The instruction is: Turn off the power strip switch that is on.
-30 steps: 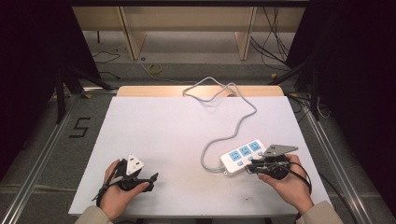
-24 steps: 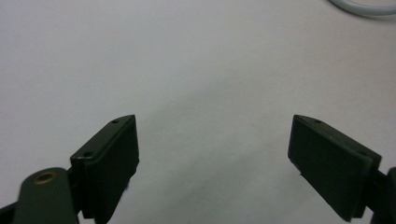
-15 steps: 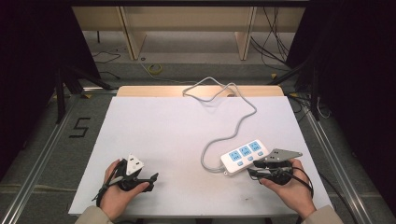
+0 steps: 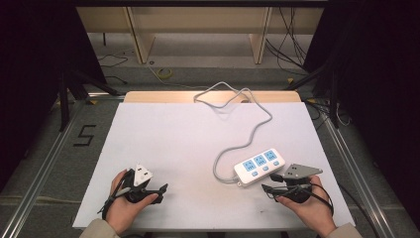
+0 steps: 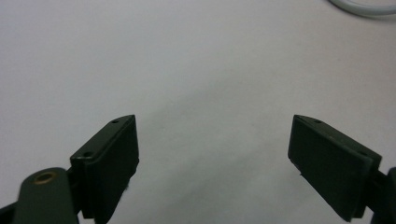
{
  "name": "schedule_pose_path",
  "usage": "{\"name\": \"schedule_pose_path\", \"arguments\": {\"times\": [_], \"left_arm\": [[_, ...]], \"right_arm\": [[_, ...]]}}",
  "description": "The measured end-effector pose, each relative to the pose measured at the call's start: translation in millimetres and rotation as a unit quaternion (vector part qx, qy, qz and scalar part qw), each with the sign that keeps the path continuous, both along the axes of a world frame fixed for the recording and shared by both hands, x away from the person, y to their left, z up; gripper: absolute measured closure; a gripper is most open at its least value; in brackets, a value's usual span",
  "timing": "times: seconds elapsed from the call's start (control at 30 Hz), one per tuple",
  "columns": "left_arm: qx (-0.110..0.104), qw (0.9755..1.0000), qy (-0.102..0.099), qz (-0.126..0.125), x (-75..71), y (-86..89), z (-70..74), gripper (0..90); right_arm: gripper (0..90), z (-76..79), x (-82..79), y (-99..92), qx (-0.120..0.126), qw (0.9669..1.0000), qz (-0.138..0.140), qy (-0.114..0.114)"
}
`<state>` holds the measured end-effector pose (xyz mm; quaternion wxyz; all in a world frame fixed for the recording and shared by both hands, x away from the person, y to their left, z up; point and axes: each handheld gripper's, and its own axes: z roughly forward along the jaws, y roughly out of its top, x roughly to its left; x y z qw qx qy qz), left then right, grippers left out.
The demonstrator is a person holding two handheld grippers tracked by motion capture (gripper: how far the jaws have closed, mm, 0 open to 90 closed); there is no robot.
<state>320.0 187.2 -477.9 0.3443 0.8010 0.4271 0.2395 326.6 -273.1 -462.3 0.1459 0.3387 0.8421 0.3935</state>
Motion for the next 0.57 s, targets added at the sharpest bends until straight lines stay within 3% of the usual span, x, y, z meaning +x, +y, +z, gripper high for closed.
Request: {"name": "schedule_pose_path", "arguments": {"times": [0.3,0.57], "left_arm": [[0.000,1.0000,0.001,-0.001,0.0,-0.2,0.0,15.7],[0.002,1.0000,0.004,-0.003,0.9,-0.7,-1.0,15.4]], "right_arm": [[46.7,-3.2,-5.2,-3.4,0.013,0.9998,-0.003,-0.013],[44.4,-5.5,-6.0,-4.8,0.020,0.9997,-0.003,-0.011]]}}
